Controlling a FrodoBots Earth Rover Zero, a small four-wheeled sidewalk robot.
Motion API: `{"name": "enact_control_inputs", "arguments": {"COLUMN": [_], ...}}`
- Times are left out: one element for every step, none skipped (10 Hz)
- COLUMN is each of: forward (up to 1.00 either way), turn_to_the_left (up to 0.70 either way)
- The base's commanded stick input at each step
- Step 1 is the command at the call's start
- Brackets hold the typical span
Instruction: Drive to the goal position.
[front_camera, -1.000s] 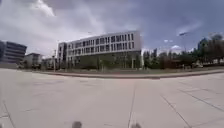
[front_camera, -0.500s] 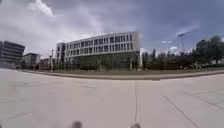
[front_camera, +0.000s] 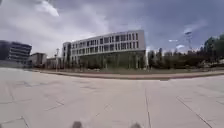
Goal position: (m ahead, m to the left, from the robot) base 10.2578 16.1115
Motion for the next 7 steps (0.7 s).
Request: {"name": "enact_control_inputs", "arguments": {"forward": [0.70, 0.70, 0.70, 0.70, 0.70, 0.70, 0.70], "turn_to_the_left": [0.35, 0.35, 0.35, 0.35, 0.35, 0.35, 0.35]}}
